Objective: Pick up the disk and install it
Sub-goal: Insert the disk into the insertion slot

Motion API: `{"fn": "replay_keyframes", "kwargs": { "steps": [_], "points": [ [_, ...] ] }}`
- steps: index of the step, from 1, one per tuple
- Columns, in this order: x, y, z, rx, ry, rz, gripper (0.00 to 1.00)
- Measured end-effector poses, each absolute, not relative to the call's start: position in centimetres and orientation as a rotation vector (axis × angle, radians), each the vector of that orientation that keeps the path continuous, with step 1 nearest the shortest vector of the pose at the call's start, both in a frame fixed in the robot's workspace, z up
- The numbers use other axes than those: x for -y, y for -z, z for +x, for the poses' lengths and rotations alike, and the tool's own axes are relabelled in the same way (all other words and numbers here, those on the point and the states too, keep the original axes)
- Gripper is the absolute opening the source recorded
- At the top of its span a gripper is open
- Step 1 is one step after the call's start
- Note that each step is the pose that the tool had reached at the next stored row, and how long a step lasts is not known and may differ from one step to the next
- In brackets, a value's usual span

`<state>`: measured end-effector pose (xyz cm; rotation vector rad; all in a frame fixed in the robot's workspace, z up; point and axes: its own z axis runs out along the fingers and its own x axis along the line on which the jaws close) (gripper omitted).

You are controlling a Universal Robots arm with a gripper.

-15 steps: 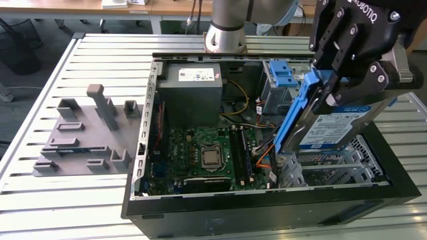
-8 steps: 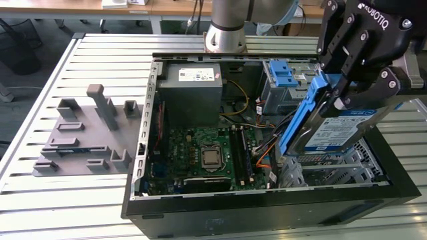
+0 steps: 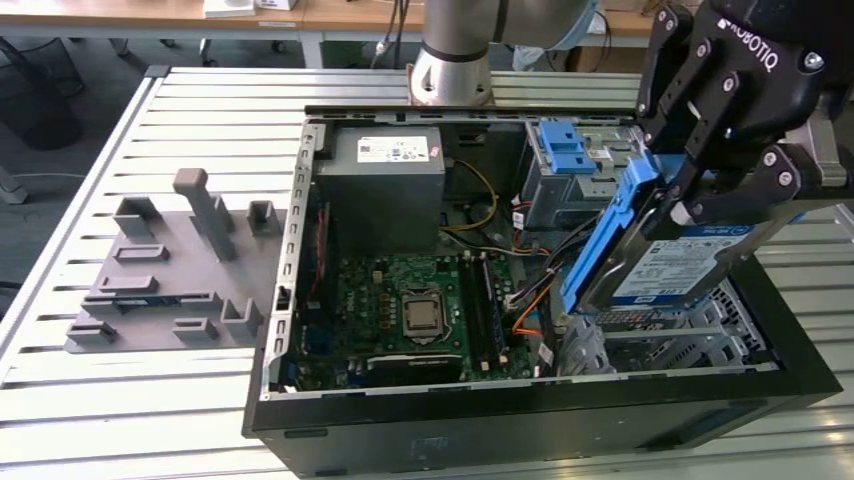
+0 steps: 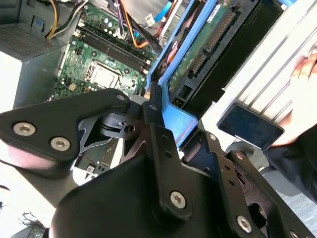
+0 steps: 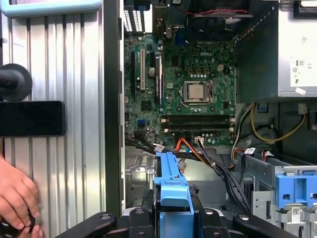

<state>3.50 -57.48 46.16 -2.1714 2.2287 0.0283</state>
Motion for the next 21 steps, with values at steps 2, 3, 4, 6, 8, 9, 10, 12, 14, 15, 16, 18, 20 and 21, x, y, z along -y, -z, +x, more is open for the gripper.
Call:
{"fn": "replay_keyframes", "kwargs": {
  "steps": [2,3,4,6,8,9,10,12,14,15,16,18,20,21],
  "points": [
    [57.5,-46.1,3.7,-2.229,-0.028,-2.172,0.36],
    [57.5,-46.1,3.8,-2.229,-0.028,-2.172,0.36],
    [57.5,-46.1,3.8,-2.229,-0.028,-2.172,0.36],
    [57.5,-46.1,3.8,-2.229,-0.028,-2.172,0.36],
    [57.5,-46.1,3.9,-2.229,-0.028,-2.171,0.36],
    [57.5,-46.1,3.9,-2.229,-0.028,-2.171,0.36],
    [57.5,-46.1,3.9,-2.229,-0.028,-2.172,0.36],
    [57.5,-46.0,3.9,-2.228,-0.028,-2.172,0.36],
    [57.5,-46.0,4.0,-2.229,-0.027,-2.172,0.36],
    [57.5,-45.9,4.1,-2.229,-0.027,-2.172,0.36],
    [57.5,-45.9,4.2,-2.229,-0.027,-2.172,0.36],
    [57.5,-45.8,4.4,-2.229,-0.026,-2.172,0.36],
    [57.5,-45.7,4.7,-2.230,-0.026,-2.172,0.36],
    [57.5,-45.7,4.8,-2.230,-0.026,-2.173,0.36]
  ]
}}
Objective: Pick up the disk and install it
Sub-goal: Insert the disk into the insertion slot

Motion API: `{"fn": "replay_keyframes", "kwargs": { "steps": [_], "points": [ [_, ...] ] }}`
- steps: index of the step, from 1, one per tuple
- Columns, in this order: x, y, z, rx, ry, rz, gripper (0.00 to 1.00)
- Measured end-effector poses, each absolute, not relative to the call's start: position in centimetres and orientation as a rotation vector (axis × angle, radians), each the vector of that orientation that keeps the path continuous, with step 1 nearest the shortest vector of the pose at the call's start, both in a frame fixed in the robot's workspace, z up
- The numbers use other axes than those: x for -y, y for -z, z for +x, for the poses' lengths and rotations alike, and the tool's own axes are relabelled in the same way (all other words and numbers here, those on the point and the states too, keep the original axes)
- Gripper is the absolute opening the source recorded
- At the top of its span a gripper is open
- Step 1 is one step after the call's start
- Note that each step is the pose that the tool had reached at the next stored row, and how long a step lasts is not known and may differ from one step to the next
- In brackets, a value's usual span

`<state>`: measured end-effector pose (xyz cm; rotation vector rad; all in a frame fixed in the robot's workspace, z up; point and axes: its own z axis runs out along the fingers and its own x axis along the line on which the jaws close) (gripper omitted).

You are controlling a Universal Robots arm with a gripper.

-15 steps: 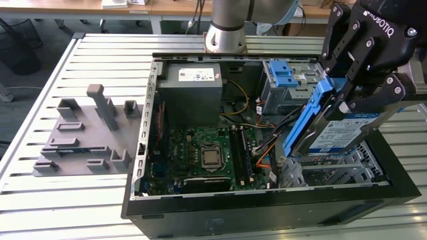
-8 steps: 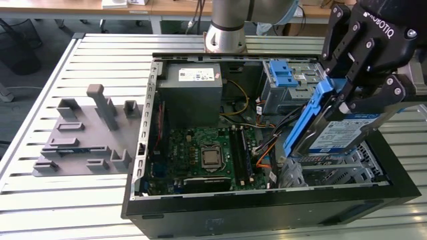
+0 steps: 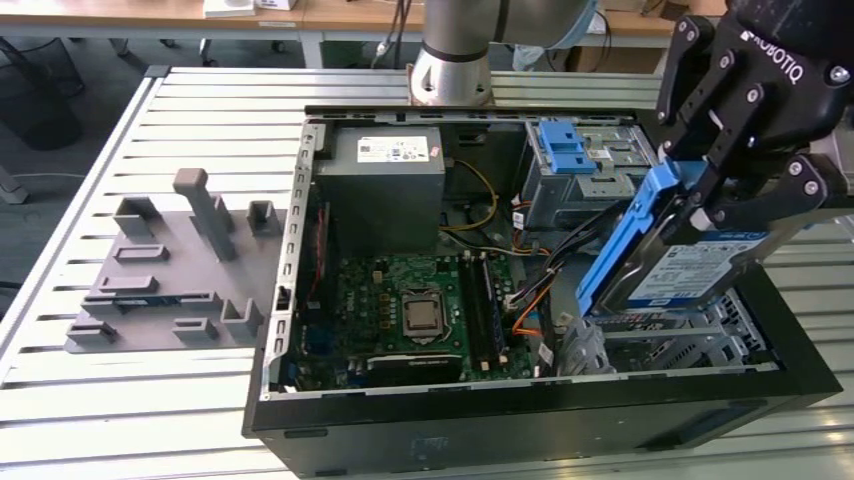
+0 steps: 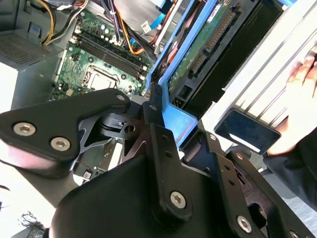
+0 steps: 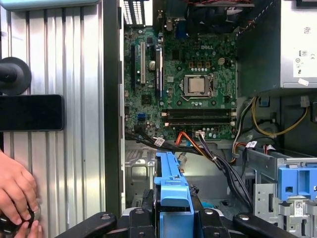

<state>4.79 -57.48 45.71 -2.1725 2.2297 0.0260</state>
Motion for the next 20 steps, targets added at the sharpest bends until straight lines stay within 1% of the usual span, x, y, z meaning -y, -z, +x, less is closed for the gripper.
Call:
{"fn": "replay_keyframes", "kwargs": {
  "steps": [20],
  "points": [
    [57.5,-44.8,6.8,-2.230,-0.025,-2.173,0.36]
  ]
}}
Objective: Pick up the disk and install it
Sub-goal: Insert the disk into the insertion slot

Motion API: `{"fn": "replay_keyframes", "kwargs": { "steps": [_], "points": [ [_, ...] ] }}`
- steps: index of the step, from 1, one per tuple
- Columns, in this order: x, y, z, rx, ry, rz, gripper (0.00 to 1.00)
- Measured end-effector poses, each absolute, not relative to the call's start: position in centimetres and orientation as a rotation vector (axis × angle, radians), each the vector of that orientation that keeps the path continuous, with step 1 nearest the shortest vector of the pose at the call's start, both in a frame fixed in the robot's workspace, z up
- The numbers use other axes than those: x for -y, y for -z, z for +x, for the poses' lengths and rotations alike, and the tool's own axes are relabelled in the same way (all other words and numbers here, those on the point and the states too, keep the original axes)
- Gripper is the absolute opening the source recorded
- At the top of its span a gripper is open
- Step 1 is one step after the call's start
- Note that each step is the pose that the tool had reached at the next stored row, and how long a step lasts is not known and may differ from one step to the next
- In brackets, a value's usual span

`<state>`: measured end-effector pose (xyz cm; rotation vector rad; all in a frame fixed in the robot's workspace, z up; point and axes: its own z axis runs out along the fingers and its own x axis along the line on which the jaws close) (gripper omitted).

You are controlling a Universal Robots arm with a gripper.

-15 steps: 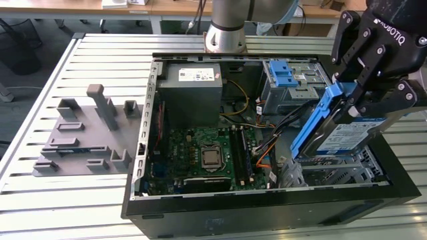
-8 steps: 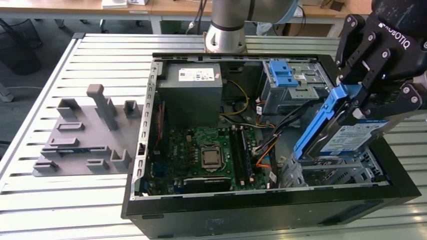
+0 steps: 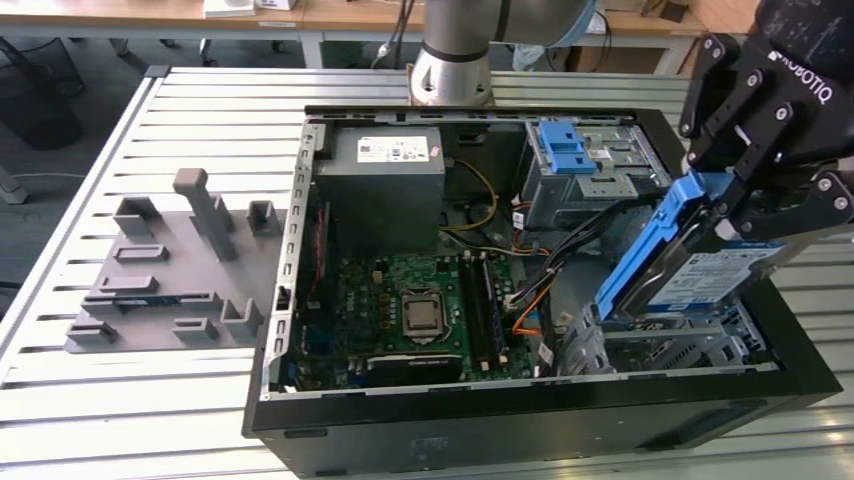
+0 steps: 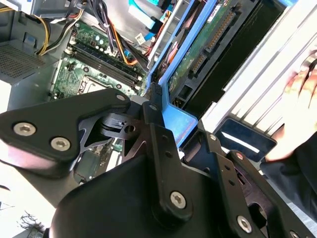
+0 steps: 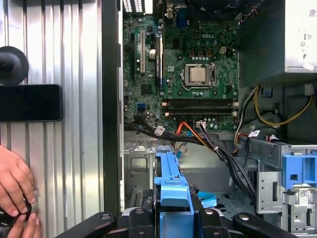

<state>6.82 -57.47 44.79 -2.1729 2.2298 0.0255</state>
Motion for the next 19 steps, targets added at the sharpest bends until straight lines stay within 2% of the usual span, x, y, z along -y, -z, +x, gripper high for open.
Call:
{"fn": "replay_keyframes", "kwargs": {
  "steps": [19],
  "points": [
    [57.47,-44.04,6.95,-2.215,-0.025,-2.188,0.36]
  ]
}}
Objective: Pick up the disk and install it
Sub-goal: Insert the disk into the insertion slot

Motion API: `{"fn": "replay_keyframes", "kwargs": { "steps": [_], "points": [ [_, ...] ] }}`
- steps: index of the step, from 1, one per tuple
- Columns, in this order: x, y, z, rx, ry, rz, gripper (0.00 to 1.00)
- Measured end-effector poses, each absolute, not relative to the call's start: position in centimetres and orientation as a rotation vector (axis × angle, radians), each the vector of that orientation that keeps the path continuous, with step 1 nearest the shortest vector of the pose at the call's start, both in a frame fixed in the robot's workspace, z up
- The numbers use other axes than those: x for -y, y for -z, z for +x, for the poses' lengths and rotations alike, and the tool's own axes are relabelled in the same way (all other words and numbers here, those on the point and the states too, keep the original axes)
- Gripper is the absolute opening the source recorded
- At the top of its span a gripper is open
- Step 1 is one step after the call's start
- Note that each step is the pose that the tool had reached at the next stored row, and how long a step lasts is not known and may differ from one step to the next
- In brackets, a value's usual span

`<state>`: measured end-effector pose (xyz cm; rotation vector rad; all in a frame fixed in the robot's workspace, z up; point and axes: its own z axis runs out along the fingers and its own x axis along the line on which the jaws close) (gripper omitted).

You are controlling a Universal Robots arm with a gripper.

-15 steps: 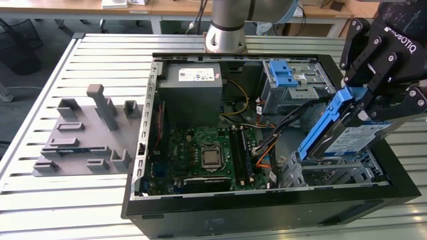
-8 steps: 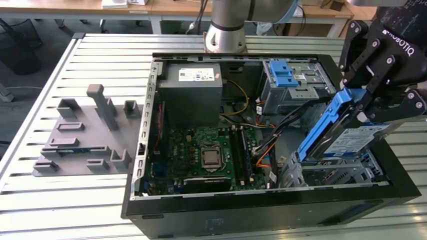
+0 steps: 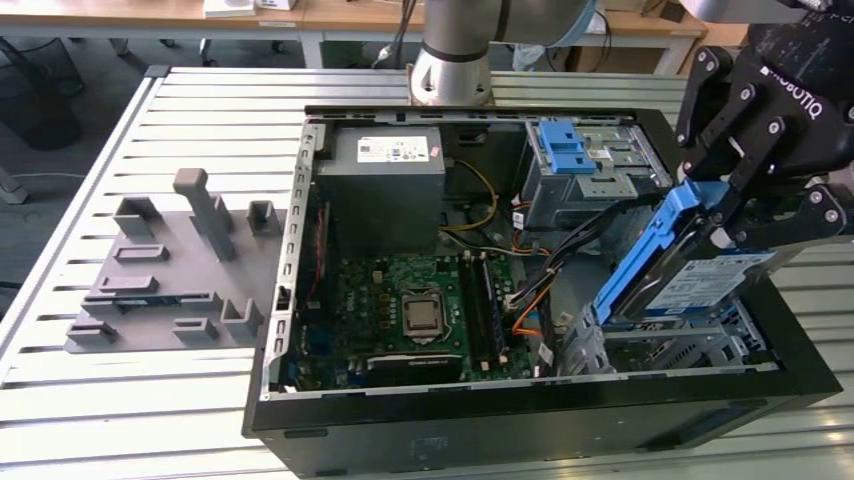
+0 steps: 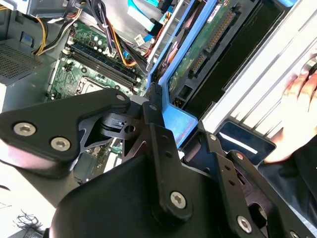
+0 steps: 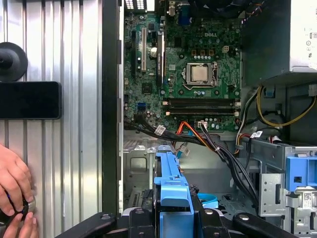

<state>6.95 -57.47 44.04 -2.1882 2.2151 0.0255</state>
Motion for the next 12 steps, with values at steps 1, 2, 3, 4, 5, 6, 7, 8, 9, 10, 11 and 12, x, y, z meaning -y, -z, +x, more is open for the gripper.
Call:
{"fn": "replay_keyframes", "kwargs": {
  "steps": [1,2,3,4,5,6,7,8,9,10,11,12],
  "points": [
    [57.47,-43.99,6.95,-2.215,-0.026,-2.188,0.36],
    [57.47,-43.95,6.96,-2.215,-0.026,-2.188,0.36],
    [57.47,-43.92,6.96,-2.215,-0.026,-2.189,0.36],
    [57.47,-43.88,6.97,-2.215,-0.026,-2.189,0.36],
    [57.47,-43.86,6.98,-2.215,-0.025,-2.189,0.36],
    [57.47,-43.83,6.99,-2.215,-0.025,-2.189,0.36],
    [57.47,-43.81,7.00,-2.215,-0.026,-2.189,0.36],
    [57.47,-43.79,7.01,-2.215,-0.026,-2.189,0.36],
    [57.47,-43.76,7.05,-2.215,-0.026,-2.189,0.36],
    [57.47,-43.74,7.11,-2.214,-0.026,-2.189,0.36],
    [57.47,-43.72,7.12,-2.215,-0.026,-2.189,0.36],
    [57.47,-43.69,7.12,-2.215,-0.026,-2.189,0.36]
  ]
}}
